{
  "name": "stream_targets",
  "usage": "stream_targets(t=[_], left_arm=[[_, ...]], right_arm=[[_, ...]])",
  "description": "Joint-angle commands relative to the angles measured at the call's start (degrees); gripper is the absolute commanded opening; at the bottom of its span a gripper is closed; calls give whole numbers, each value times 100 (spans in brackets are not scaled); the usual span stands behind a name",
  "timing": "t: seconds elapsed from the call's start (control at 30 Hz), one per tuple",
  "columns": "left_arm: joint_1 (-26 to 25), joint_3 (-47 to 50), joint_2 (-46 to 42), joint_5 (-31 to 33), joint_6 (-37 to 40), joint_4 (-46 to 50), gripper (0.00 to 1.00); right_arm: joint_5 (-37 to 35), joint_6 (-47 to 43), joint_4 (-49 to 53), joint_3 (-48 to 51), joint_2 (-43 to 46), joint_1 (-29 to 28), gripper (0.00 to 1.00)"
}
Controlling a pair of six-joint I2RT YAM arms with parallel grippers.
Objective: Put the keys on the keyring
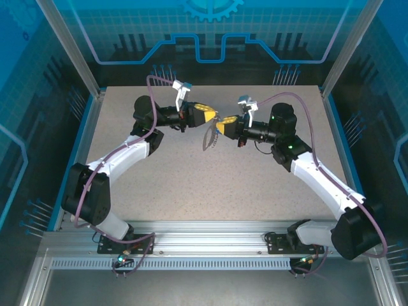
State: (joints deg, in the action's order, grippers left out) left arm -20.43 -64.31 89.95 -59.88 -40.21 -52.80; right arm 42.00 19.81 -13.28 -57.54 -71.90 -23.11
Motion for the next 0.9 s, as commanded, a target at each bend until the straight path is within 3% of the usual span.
stream_targets(t=[0.0,0.33,0.87], left_arm=[[3,-48,-162,-19,57,-199,0],[-23,-90,-153,-94,133,-67,0],[-58,-138,-162,-68,259,68,0]], right_arm=[[-63,-233,461,-268,113,147,0],[-138,-793,1307,-913,-44,202,0],[-24,-738,1282,-915,-99,196,0]])
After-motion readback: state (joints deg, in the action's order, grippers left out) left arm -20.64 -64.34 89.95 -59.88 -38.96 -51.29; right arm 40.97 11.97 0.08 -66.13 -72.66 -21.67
